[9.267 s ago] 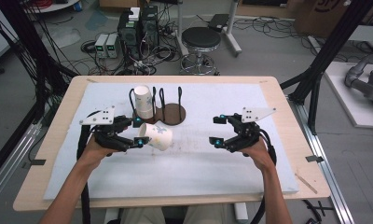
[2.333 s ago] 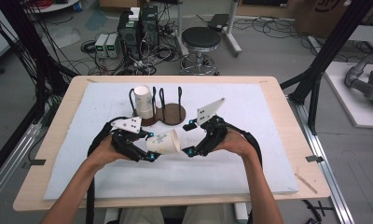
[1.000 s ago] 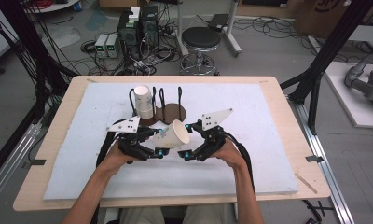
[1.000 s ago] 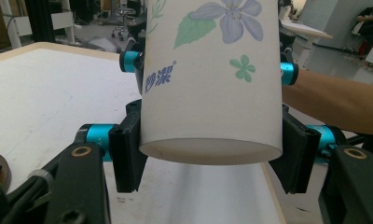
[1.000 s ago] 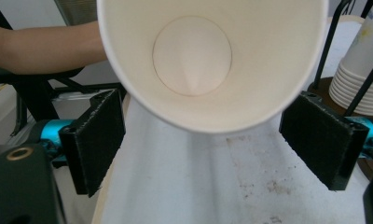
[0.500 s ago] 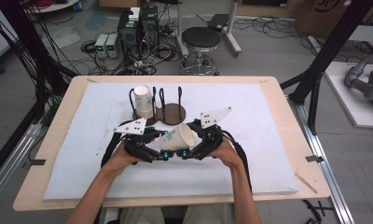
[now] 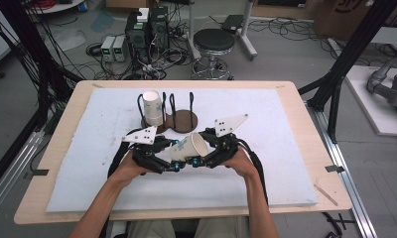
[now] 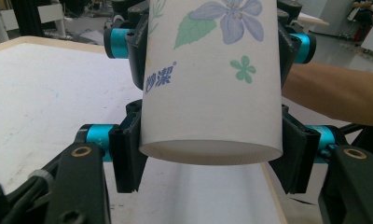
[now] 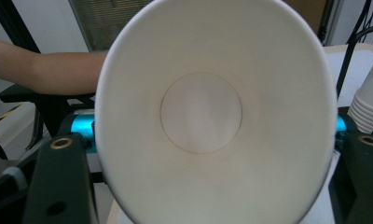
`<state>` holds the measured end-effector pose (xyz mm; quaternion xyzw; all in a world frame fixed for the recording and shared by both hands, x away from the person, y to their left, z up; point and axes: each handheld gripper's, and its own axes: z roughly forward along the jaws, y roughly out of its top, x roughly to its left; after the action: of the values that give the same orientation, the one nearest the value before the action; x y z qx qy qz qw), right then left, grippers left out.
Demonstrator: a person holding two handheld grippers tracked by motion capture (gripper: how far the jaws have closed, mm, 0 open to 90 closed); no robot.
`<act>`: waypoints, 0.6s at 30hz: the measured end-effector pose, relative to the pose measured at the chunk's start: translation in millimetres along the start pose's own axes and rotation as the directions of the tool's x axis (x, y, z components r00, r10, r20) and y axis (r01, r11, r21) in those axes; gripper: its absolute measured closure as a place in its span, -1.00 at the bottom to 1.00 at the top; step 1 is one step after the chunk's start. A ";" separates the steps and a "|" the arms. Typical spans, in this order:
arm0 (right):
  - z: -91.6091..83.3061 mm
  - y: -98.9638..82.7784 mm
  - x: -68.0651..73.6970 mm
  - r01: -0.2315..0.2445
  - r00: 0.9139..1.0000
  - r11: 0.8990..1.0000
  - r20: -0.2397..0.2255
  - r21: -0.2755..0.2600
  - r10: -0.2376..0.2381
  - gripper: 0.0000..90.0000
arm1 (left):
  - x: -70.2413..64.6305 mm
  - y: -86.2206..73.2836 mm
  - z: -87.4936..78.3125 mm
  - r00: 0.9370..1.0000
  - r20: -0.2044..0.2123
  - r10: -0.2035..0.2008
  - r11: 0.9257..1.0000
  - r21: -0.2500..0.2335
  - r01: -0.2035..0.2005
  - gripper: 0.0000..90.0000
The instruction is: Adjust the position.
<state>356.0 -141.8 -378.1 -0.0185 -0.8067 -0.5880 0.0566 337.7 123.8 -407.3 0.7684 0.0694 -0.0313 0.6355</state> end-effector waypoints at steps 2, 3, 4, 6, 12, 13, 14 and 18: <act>0.0 -0.1 0.4 -0.003 1.000 1.000 0.001 0.004 0.003 -0.31 | 0.0 -0.1 0.1 1.000 0.000 -0.001 1.000 0.005 0.001 -0.19; 0.1 -0.1 0.4 -0.003 1.000 1.000 0.001 0.005 0.003 -0.31 | 0.0 -0.2 0.1 1.000 0.001 -0.004 1.000 0.011 0.004 -0.20; 0.5 -0.1 0.0 0.001 1.000 1.000 0.004 0.006 -0.001 -0.31 | -0.3 -0.3 0.4 1.000 -0.001 -0.004 1.000 0.014 0.004 -0.23; 0.4 -0.1 0.1 0.003 1.000 1.000 0.009 0.005 -0.003 -0.31 | -1.1 -0.2 2.9 0.999 -0.039 -0.015 1.000 0.022 0.015 -0.69; -2.3 0.3 0.2 -0.002 1.000 1.000 0.020 0.009 0.002 -0.31 | 0.5 -1.3 1.3 0.998 -0.059 -0.034 0.998 0.049 0.037 -0.96; -2.8 0.4 0.1 -0.003 1.000 1.000 0.024 0.010 0.002 -0.31 | 0.0 -1.2 1.5 0.997 -0.069 -0.032 0.998 0.054 0.036 -0.96; -3.1 0.4 0.4 -0.009 1.000 1.000 0.024 0.014 0.009 -0.31 | -0.3 -1.2 1.4 0.996 -0.084 -0.029 0.997 0.062 0.034 -0.96; -5.0 0.3 -0.7 -0.017 0.999 1.000 0.051 0.022 0.016 -0.32 | -2.2 -2.2 -2.3 0.982 -0.184 -0.035 0.992 0.116 0.057 -0.96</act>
<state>357.0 -146.4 -376.4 -0.0395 -0.8142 -0.5778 0.0413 335.1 126.3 -408.7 0.8033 0.1427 0.0199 0.5778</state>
